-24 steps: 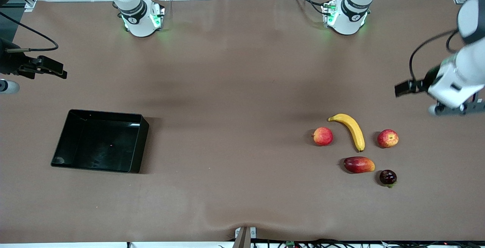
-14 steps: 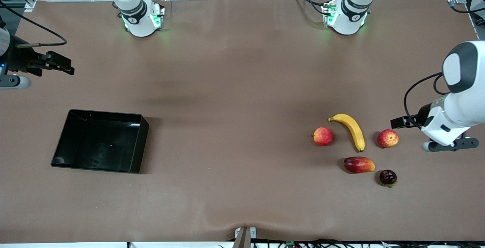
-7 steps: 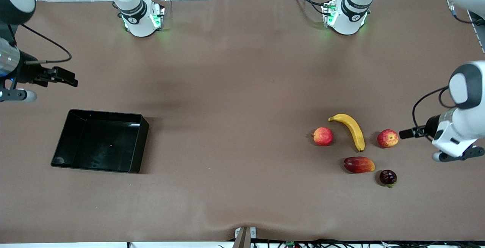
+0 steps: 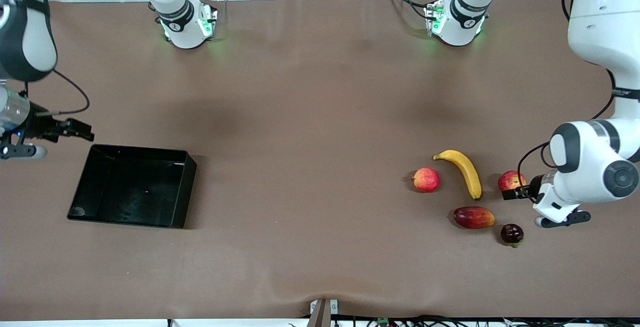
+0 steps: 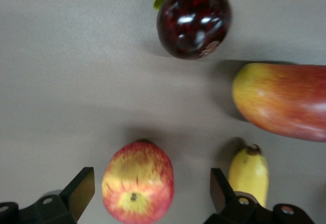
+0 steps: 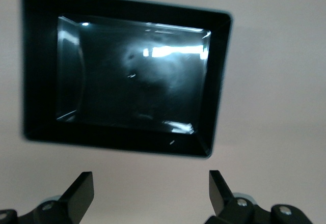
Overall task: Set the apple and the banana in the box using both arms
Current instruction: 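Grasp the red apple with the left gripper while the right gripper grips the tray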
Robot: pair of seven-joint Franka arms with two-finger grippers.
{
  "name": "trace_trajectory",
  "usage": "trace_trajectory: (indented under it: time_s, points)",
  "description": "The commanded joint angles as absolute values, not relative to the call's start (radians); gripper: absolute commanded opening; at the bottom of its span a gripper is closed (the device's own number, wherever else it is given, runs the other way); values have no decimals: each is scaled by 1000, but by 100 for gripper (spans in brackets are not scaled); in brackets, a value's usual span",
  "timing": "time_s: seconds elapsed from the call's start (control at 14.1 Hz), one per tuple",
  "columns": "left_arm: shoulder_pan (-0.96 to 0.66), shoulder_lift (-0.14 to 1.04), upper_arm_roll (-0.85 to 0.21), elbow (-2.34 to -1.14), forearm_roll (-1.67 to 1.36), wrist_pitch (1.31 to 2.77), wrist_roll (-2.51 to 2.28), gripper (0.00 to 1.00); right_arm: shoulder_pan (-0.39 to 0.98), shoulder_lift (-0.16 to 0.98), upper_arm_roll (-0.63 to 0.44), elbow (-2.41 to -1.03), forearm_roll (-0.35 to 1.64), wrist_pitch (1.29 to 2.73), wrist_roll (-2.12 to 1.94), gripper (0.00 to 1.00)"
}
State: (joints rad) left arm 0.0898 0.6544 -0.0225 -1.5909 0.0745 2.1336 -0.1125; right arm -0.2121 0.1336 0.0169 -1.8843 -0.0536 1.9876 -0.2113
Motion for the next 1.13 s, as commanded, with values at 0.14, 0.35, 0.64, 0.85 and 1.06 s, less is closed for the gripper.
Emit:
trace_trajectory:
  time_s: [0.14, 0.35, 0.64, 0.85, 1.06]
  points:
    - [94, 652, -21, -1660, 110, 2191, -100, 100, -284, 282, 34, -1839, -77, 2071, -229, 100]
    - [95, 655, -21, -1689, 130, 2191, -95, 100, -301, 356, 35, -1833, -75, 2175, -261, 100]
    - [132, 652, -25, -1703, 135, 2186, -35, 64, -339, 455, 35, -1764, -74, 2207, -299, 100]
    - [123, 618, -37, -1698, 132, 2149, -40, 4, -354, 498, 37, -1758, -66, 2244, -311, 100]
    - [126, 543, -100, -1681, 117, 2033, -43, 0, -370, 546, 38, -1758, -54, 2259, -311, 100]
